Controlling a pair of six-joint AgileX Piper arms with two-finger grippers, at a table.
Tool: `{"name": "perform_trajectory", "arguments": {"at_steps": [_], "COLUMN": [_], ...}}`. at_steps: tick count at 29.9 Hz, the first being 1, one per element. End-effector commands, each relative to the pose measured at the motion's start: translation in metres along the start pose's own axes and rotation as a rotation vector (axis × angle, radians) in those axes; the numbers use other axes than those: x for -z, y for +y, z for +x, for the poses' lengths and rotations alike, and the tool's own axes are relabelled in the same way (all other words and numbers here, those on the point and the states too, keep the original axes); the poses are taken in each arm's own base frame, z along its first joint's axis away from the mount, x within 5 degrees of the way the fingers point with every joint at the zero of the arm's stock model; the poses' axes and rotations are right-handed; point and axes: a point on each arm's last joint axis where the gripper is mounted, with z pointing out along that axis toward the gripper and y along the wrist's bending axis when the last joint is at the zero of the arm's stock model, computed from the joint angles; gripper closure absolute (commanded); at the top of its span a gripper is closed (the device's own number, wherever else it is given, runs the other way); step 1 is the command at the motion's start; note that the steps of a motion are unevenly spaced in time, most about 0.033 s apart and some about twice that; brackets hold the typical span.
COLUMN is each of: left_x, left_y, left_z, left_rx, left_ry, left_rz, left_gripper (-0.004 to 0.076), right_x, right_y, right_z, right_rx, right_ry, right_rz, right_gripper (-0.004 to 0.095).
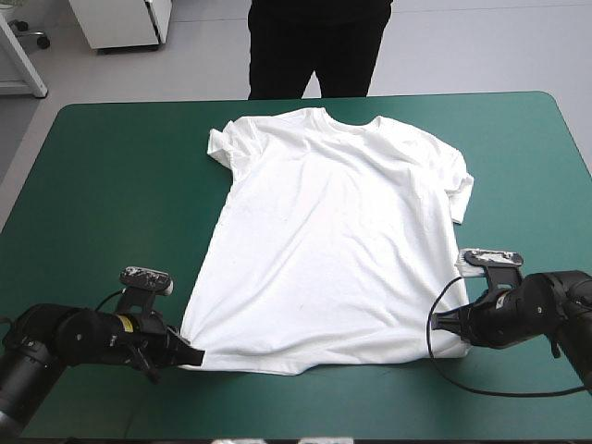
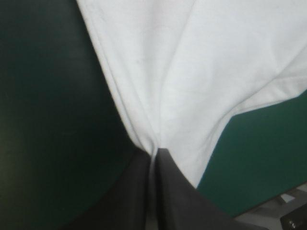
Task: Fold the cloth
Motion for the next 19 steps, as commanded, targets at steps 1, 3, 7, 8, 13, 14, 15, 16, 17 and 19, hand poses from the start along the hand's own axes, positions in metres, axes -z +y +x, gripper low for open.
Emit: {"name": "perform_trajectory", "arguments": {"at_steps": [1,3,7,8,13,14,15,16,17,19], "left_x": [0.009,0.010,0.005,0.004,0.004,0.004,0.004,0.004,0.004,0.004], "left_y": [-0.005,-0.005,-0.004,-0.004,-0.004,-0.004,-0.004,-0.004,-0.004,-0.004], "left_z": [0.009,0.015,0.023,0.024,0.023,0.023,0.024,0.024,0.025,0.026], "left_rx": [0.020,0.018,0.044,0.045,0.046,0.046,0.040,0.038,0.038,0.037], "left_ry": [-0.028,-0.033,-0.001,0.007,0.004,0.009,0.013,0.020,0.024,0.040], "left_rz": [0.037,0.040,0.045,0.045,0.045,0.045,0.045,0.046,0.046,0.047], "left_gripper": [0.0733,0.0733,0.0733,0.0733,0.0709,0.0683,0.0636,0.0577,0.0507,0.0348], "right_x": [0.006,0.003,0.000,0.000,0.000,0.000,0.000,0.000,0.000,0.001], "right_y": [0.001,0.000,0.000,0.000,0.000,0.000,0.000,0.000,0.000,0.001], "right_z": [0.007,0.011,0.014,0.014,0.014,0.015,0.015,0.016,0.016,0.018], "right_rx": [-0.001,-0.002,-0.007,-0.009,-0.005,-0.005,-0.005,-0.006,-0.006,-0.005], "right_ry": [-0.012,0.003,0.030,0.030,0.035,0.038,0.040,0.049,0.055,0.075], "right_rz": [-0.023,-0.021,-0.025,-0.028,-0.027,-0.027,-0.027,-0.029,-0.033,-0.038], "right_gripper": [0.0925,0.0925,0.0925,0.0925,0.0894,0.0875,0.0828,0.0768,0.0700,0.0552]}}
